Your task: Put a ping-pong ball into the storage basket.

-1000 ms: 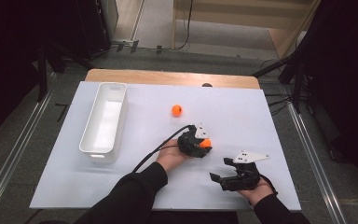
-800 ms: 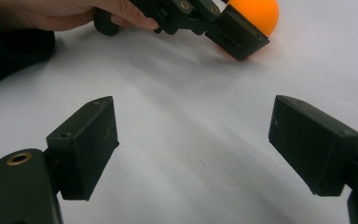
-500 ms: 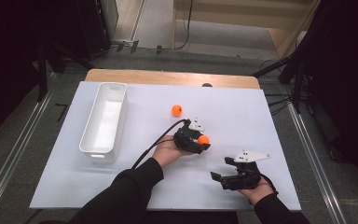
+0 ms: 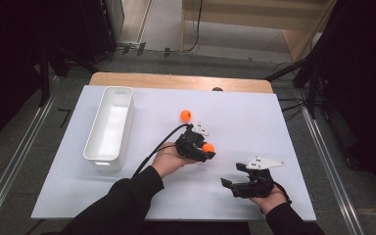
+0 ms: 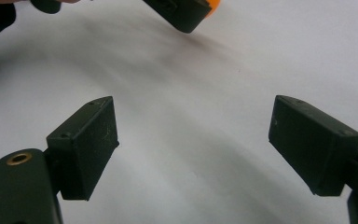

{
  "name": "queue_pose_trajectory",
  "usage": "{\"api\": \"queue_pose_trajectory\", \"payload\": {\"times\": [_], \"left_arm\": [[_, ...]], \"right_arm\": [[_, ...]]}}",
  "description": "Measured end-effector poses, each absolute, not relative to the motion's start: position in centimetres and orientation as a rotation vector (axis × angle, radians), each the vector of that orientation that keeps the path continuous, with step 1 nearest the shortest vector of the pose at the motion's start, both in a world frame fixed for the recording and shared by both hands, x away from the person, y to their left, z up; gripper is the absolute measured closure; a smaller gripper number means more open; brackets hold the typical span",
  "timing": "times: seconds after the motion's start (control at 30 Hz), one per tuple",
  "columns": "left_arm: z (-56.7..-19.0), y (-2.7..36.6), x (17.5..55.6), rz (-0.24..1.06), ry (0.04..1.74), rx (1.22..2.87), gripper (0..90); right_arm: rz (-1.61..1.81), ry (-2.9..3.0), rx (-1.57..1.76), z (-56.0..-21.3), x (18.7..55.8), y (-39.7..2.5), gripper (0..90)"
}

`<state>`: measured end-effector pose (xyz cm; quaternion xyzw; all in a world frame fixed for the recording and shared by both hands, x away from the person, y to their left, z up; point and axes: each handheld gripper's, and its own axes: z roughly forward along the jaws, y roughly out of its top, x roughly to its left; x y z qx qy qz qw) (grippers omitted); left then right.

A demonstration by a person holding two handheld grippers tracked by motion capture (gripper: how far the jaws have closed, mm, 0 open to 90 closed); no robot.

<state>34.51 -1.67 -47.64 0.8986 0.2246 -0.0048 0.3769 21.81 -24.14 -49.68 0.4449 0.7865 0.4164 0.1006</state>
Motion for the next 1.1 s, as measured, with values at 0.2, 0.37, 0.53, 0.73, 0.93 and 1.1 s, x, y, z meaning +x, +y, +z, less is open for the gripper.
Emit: {"api": "queue_pose_trajectory", "payload": {"times": [0.2, 0.37, 0.53, 0.73, 0.93, 1.1], "left_arm": [[-47.1, -0.8, 34.6, -0.016, 0.590, 2.293, 50.8], [-46.5, -0.1, 34.9, -0.042, 0.606, 2.269, 50.8], [-45.7, 0.2, 35.1, -0.038, 0.614, 2.256, 50.8], [-45.4, 0.5, 35.3, -0.036, 0.615, 2.271, 50.8], [-44.9, 0.9, 35.3, -0.034, 0.623, 2.281, 50.8], [-44.1, 1.5, 35.5, -0.033, 0.641, 2.268, 50.8]], "right_arm": [[1.213, 2.344, 1.302, -49.9, 22.1, -23.7, 14.1], [1.214, 2.343, 1.313, -49.9, 22.1, -23.7, 14.1], [1.214, 2.337, 1.330, -49.9, 22.2, -23.8, 14.1], [1.216, 2.339, 1.321, -49.9, 22.1, -23.9, 14.1], [1.222, 2.340, 1.317, -49.8, 21.9, -23.8, 14.2], [1.222, 2.337, 1.318, -49.8, 22.0, -23.9, 14.1]]}}
